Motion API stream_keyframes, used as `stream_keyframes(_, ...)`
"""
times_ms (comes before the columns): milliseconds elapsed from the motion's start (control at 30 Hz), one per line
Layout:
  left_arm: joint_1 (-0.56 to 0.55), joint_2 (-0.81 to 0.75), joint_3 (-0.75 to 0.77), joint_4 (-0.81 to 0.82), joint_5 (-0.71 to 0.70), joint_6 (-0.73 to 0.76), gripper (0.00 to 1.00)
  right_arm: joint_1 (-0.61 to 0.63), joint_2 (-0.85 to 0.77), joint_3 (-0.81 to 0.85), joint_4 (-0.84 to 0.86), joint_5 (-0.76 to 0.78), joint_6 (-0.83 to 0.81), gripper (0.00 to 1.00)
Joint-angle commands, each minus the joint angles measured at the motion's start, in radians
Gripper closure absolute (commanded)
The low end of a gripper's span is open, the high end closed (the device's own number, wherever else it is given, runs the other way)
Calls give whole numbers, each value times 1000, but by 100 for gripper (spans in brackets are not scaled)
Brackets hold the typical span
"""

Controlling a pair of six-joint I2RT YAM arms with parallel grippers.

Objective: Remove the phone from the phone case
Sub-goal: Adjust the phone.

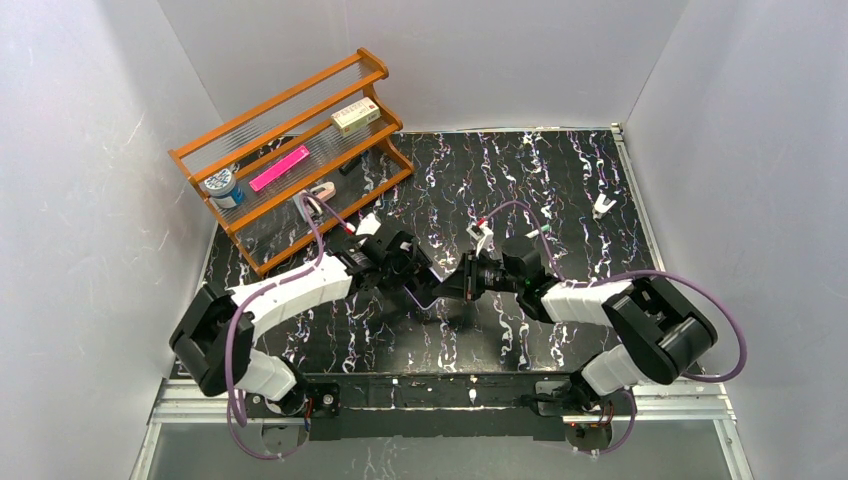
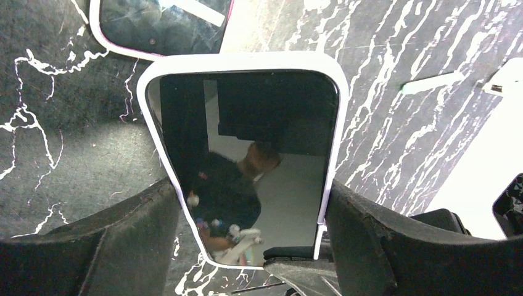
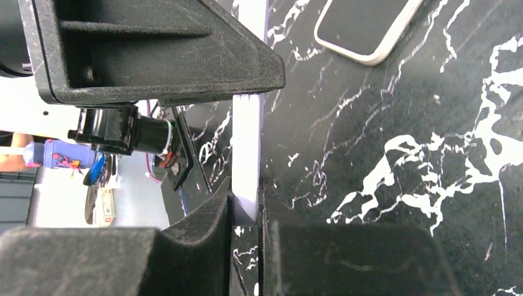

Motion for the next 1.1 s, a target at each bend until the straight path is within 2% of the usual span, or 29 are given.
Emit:
stream_keyframes(0,2,-104,9,67,-108,101,34,8,-84,66,14,3,-33,99)
stream_keyframes(100,3,-156,1,121,-133,206,11,-9,-123,76,-1,15,-4,99)
stream_keyframes(167,4,-191,-6,150,-150,257,2,-27,-149,77,3,25,28,99)
stream_keyframes(300,15,-282,-59,269,-139,352,2,-67,-206,61,41,47,113,99)
stream_keyframes(533,42,-406,-191,542,-32,375,2,-126,-316,24,124,100,260,99)
stream_keyframes(767,82,-368,-222,734,134,306,4,-156,-364,3,229,118,387,99)
stream_keyframes(1000,190,-280,-241,975,390,184,10,-162,-358,-8,325,90,459,99)
stream_keyframes(1067,194,-263,-226,985,426,187,11,-164,-358,-5,338,82,471,99)
